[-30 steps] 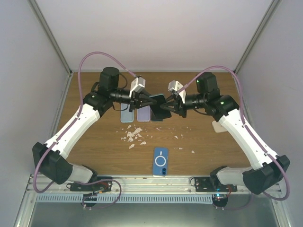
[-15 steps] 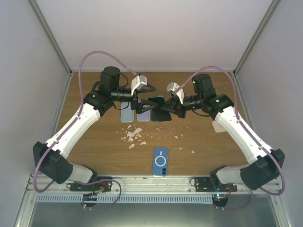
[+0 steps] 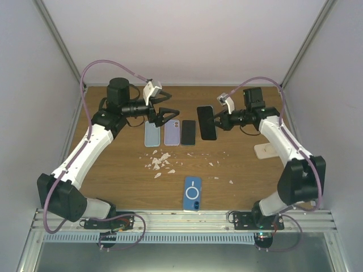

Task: Take the phone out of the phone case
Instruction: Place the phone at the center of the board.

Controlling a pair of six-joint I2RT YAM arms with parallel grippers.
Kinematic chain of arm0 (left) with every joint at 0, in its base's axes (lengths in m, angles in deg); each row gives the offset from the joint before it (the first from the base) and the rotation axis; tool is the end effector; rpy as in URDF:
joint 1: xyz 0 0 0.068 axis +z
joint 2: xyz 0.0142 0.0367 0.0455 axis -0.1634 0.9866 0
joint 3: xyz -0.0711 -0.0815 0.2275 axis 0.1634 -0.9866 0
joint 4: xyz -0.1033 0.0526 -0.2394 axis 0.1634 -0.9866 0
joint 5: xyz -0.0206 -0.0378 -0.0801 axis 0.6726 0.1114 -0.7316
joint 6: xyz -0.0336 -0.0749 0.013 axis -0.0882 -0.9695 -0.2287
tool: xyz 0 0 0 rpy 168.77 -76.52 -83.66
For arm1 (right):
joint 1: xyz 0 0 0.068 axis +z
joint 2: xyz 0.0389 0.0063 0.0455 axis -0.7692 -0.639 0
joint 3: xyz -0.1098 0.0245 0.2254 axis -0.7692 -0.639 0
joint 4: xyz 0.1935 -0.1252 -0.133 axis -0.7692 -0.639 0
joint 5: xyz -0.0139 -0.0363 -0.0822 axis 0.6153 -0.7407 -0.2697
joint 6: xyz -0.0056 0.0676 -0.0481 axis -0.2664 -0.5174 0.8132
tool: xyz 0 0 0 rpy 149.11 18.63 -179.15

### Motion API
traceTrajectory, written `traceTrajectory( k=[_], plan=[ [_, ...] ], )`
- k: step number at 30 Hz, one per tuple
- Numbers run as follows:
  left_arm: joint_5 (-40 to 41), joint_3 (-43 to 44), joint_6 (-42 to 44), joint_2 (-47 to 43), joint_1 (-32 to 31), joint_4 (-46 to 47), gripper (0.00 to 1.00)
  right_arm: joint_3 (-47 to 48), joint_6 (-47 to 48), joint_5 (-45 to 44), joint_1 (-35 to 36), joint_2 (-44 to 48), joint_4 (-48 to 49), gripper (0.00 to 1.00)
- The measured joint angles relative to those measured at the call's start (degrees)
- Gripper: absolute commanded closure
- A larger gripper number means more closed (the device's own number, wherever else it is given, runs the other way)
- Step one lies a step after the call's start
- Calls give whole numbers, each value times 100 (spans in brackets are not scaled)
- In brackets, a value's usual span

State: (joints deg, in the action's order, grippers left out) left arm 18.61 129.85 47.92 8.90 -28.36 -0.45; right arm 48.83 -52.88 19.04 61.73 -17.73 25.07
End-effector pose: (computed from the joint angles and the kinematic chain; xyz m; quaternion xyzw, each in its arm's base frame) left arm 0.3031 -0.1645 0.3605 0.3993 0.6546 -0.4171 0.4879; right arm 0.3204 0.1229 0.2643 -0.2909 0.8077 0.4162 0.2997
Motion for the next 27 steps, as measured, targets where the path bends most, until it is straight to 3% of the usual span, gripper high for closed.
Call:
traceTrajectory(
  k=[10, 27],
  plan=[
    [0, -315, -337, -94, 72, 267, 1, -9, -597, 133, -881, -1314, 127, 99],
    [-35, -428, -472, -136, 188, 323, 1, 570, -1178, 638, -999, -3154, 269, 98]
  ],
)
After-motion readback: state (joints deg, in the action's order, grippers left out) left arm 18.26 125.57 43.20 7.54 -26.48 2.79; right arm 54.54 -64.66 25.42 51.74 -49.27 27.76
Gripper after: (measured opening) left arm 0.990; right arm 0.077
